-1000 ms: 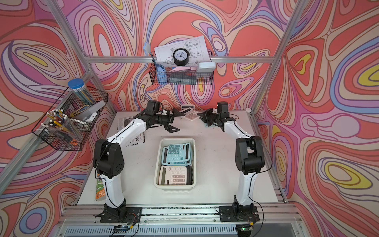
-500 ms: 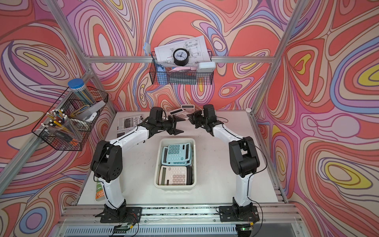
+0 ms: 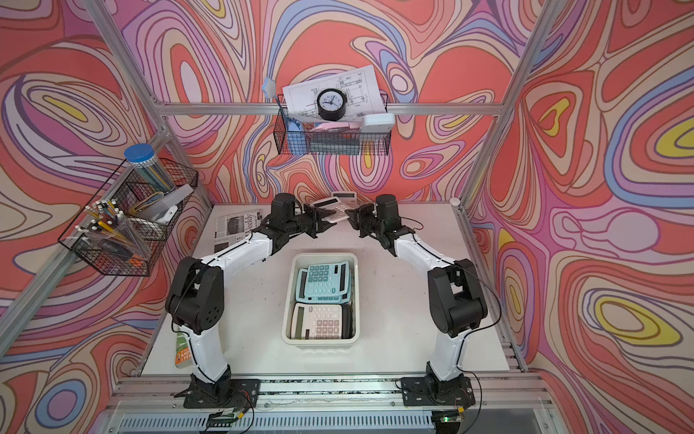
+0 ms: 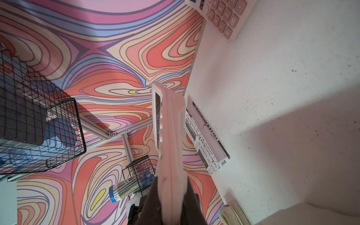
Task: Put the calculator in the storage box
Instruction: Place the calculator in the storage box.
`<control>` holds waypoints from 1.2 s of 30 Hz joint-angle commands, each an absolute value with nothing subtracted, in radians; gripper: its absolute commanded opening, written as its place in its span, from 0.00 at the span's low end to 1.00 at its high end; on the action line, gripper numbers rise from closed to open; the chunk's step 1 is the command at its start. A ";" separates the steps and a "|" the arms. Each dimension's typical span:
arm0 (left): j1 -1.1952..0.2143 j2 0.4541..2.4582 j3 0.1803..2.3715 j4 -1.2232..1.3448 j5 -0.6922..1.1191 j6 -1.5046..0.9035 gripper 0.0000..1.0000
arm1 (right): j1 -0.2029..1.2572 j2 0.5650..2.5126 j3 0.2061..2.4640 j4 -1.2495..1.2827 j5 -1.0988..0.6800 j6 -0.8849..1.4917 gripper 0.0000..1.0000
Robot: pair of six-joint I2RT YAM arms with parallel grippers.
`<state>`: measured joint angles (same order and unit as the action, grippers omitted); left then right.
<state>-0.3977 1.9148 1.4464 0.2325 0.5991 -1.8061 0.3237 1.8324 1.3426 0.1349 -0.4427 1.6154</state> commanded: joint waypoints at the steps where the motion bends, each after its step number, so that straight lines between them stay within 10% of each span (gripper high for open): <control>1: -0.394 1.908 1.474 0.264 0.585 -1.801 0.14 | 0.340 1.780 1.329 0.178 -0.433 1.623 0.00; 7: -0.394 1.899 1.471 0.250 0.590 -1.779 0.00 | 0.344 1.777 1.307 0.179 -0.441 1.616 0.00; 14: -0.367 1.878 1.467 0.208 0.645 -1.729 0.00 | 0.330 1.778 1.294 0.159 -0.498 1.573 0.48; 36: -0.284 1.945 1.563 0.137 1.197 -1.693 0.00 | 0.135 1.891 1.372 0.168 -1.067 1.407 0.71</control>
<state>-0.2825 1.9362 1.5715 0.0822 1.1019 -1.6794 0.1394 1.8614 1.3426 0.1310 -0.9726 1.4189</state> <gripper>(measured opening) 0.088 0.706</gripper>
